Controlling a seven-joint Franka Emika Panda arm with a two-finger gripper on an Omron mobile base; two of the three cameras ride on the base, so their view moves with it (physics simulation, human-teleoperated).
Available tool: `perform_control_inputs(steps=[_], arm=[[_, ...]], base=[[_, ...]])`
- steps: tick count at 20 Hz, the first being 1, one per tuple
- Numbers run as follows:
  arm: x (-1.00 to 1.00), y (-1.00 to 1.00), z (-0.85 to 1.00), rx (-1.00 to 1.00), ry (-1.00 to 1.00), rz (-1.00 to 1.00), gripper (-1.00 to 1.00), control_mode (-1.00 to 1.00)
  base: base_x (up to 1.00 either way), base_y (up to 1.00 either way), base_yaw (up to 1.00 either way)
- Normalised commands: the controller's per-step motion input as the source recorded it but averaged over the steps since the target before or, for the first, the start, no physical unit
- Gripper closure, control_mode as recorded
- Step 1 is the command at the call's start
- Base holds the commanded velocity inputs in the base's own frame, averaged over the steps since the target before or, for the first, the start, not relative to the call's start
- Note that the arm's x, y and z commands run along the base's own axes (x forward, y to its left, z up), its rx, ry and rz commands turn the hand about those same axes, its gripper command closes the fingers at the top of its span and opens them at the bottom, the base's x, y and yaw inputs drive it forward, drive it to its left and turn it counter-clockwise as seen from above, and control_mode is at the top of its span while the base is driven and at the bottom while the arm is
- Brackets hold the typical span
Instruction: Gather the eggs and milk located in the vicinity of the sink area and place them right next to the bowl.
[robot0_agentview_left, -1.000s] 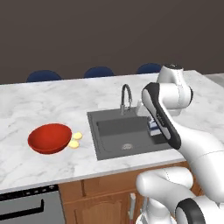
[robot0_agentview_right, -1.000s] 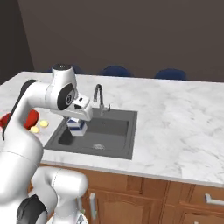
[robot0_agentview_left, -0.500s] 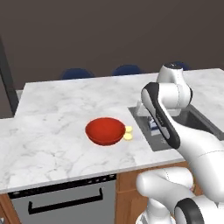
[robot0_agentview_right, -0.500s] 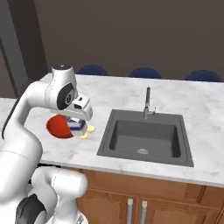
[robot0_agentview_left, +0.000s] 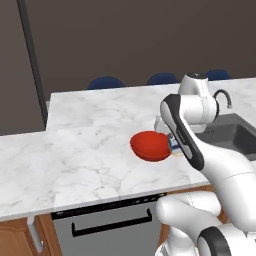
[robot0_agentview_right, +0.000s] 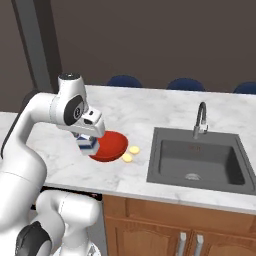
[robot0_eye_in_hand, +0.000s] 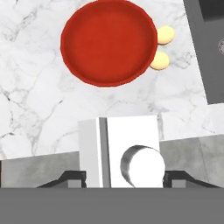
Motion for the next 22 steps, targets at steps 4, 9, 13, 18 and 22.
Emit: perform_control_inputs(steps=[4, 9, 13, 18, 22], arm=[[0.00, 0.00, 0.00, 0.00, 0.00, 0.00, 1.00, 1.00], [0.00, 0.00, 0.00, 0.00, 0.00, 0.00, 1.00, 1.00], [0.00, 0.00, 0.00, 0.00, 0.00, 0.00, 1.00, 1.00], [0.00, 0.00, 0.00, 0.00, 0.00, 0.00, 1.00, 1.00], [0.00, 0.00, 0.00, 0.00, 0.00, 0.00, 1.00, 1.00]], base=[[0.11, 0.27, 0.00], [0.27, 0.31, 0.00], [0.49, 0.29, 0.00], [0.72, 0.33, -0.01], [0.36, 0.19, 0.00]])
